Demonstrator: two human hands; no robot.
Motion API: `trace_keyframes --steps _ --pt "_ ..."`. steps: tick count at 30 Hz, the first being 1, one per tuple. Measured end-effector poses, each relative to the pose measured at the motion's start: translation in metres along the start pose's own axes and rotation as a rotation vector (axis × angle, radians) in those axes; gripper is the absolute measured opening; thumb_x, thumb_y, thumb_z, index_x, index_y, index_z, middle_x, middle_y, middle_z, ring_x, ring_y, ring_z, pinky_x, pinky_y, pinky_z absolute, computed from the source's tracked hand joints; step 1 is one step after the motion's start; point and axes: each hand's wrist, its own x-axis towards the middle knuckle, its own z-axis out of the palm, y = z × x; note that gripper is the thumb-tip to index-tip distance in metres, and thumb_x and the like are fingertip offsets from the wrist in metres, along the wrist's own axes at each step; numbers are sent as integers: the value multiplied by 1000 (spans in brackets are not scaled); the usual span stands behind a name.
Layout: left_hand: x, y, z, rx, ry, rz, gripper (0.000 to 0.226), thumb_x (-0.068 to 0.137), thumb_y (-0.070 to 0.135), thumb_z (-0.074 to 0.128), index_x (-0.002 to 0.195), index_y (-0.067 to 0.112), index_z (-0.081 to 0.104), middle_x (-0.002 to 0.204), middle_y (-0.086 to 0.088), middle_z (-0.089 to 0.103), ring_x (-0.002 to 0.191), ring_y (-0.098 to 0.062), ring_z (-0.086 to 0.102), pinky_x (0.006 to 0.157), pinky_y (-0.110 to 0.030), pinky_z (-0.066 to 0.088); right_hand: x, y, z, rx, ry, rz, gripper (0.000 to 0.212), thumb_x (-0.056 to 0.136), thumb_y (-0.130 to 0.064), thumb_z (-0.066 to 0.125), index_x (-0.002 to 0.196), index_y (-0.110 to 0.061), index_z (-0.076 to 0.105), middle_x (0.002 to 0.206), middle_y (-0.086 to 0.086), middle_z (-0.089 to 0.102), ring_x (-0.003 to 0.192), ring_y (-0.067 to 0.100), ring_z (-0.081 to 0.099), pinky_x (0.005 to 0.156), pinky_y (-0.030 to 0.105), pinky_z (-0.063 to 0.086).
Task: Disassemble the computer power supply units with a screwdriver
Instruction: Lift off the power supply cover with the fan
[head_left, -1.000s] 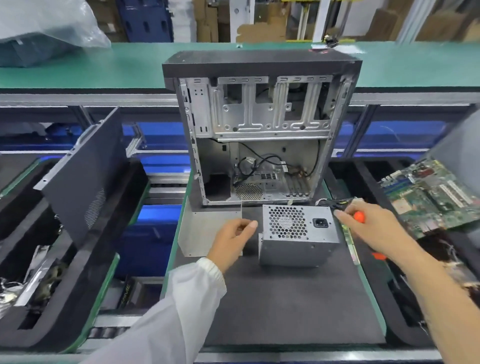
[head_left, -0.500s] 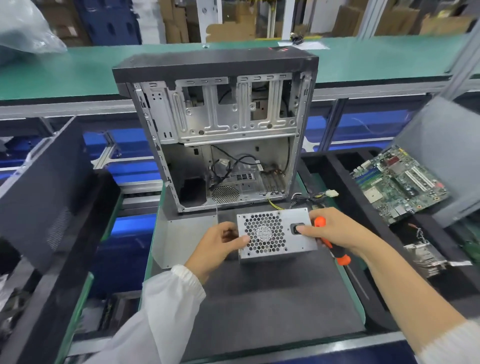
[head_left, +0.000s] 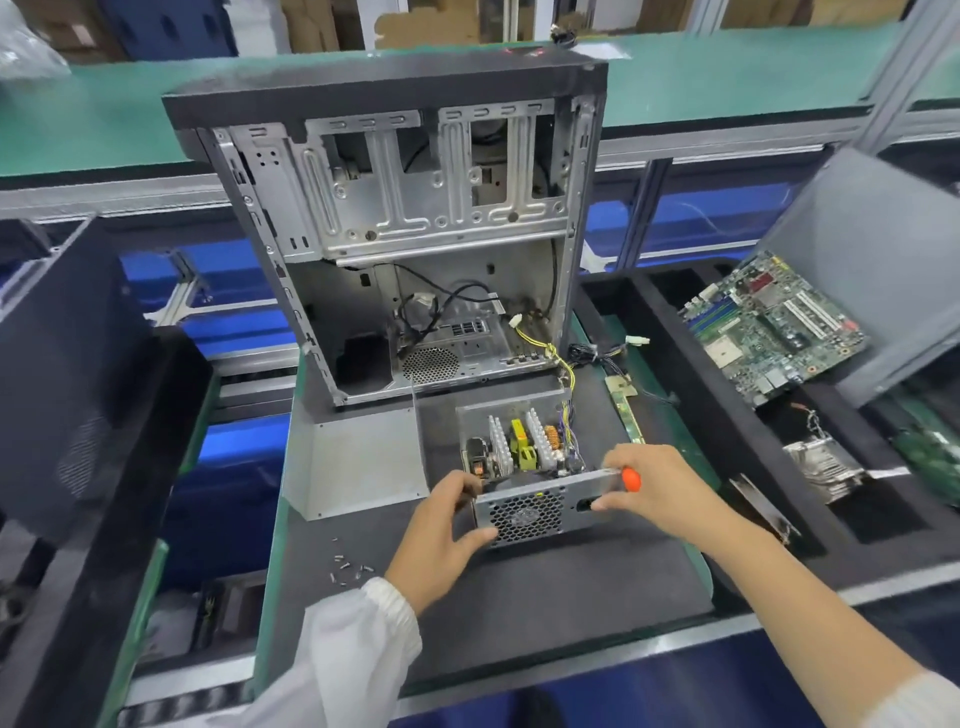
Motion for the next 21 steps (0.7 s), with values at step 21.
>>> trace_keyframes --steps 21 --pt "43 34 8 258 -182 2 19 89 35 68 70 32 70 72 9 64 68 -4 57 63 -17 39 -39 62 43 -113 -178 -203 29 80 7 50 103 0 66 129 21 49 135 31 37 113 36 26"
